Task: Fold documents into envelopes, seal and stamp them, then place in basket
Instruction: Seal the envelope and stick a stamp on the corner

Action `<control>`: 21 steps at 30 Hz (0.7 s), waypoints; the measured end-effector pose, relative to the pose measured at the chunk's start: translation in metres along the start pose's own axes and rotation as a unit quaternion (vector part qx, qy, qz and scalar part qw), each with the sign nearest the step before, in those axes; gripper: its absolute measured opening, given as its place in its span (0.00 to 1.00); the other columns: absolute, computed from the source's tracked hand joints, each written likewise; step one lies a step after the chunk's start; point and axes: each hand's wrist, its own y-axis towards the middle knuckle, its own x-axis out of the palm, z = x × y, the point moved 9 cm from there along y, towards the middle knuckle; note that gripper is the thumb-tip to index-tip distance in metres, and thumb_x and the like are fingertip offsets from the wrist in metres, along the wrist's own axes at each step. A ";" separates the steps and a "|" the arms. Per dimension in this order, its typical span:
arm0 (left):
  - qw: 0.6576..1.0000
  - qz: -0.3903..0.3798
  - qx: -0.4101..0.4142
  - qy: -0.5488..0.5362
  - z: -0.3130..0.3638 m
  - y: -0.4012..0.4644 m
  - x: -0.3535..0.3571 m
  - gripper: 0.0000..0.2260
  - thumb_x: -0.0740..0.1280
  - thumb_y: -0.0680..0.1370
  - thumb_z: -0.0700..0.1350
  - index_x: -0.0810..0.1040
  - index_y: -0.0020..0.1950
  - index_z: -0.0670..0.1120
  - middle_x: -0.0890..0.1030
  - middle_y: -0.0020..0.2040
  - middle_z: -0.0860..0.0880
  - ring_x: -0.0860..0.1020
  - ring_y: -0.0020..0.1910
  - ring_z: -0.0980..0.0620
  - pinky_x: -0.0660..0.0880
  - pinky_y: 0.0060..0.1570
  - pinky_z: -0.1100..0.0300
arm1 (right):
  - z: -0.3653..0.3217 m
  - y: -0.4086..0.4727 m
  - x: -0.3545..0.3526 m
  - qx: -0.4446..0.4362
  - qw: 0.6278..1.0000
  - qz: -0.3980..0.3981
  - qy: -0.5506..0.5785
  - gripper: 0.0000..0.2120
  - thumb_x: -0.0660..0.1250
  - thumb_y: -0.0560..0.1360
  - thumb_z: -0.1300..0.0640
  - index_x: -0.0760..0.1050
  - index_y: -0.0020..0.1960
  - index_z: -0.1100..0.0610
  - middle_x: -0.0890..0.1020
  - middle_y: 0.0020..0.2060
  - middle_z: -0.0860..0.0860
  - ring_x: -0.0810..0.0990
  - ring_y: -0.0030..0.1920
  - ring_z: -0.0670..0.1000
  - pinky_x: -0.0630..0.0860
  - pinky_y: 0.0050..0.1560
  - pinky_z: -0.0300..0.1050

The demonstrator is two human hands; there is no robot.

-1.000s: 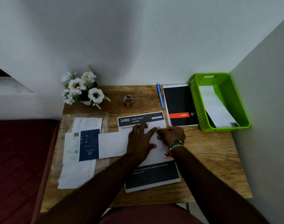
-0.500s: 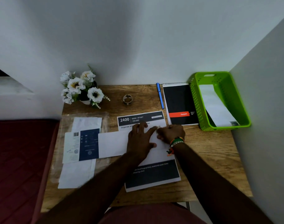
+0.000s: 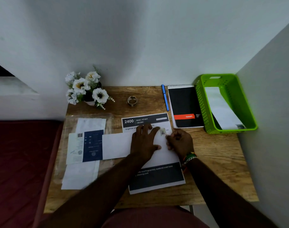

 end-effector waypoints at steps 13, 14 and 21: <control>1.000 0.013 0.010 -0.013 0.001 -0.002 -0.004 0.33 0.69 0.74 0.63 0.62 0.77 0.60 0.61 0.73 0.50 0.57 0.73 0.45 0.64 0.69 0.49 | -0.017 -0.024 0.034 -0.263 0.884 0.056 -0.383 0.23 0.58 0.77 0.39 0.77 0.66 0.47 0.77 0.56 0.56 0.78 0.32 0.51 0.67 0.27 0.38; 1.000 0.012 0.009 -0.011 0.001 -0.002 -0.003 0.34 0.70 0.74 0.62 0.62 0.77 0.60 0.61 0.73 0.50 0.57 0.73 0.45 0.64 0.70 0.48 | -0.018 -0.025 0.033 -0.270 0.886 0.053 -0.374 0.21 0.59 0.78 0.40 0.78 0.65 0.48 0.77 0.55 0.55 0.78 0.32 0.51 0.68 0.27 0.39; 1.000 0.004 0.005 -0.009 0.002 -0.002 -0.003 0.35 0.70 0.74 0.63 0.61 0.77 0.59 0.61 0.74 0.50 0.56 0.74 0.45 0.62 0.71 0.49 | -0.014 -0.023 0.029 -0.267 0.905 0.053 -0.326 0.15 0.64 0.78 0.45 0.80 0.58 0.51 0.75 0.58 0.54 0.78 0.36 0.50 0.76 0.28 0.42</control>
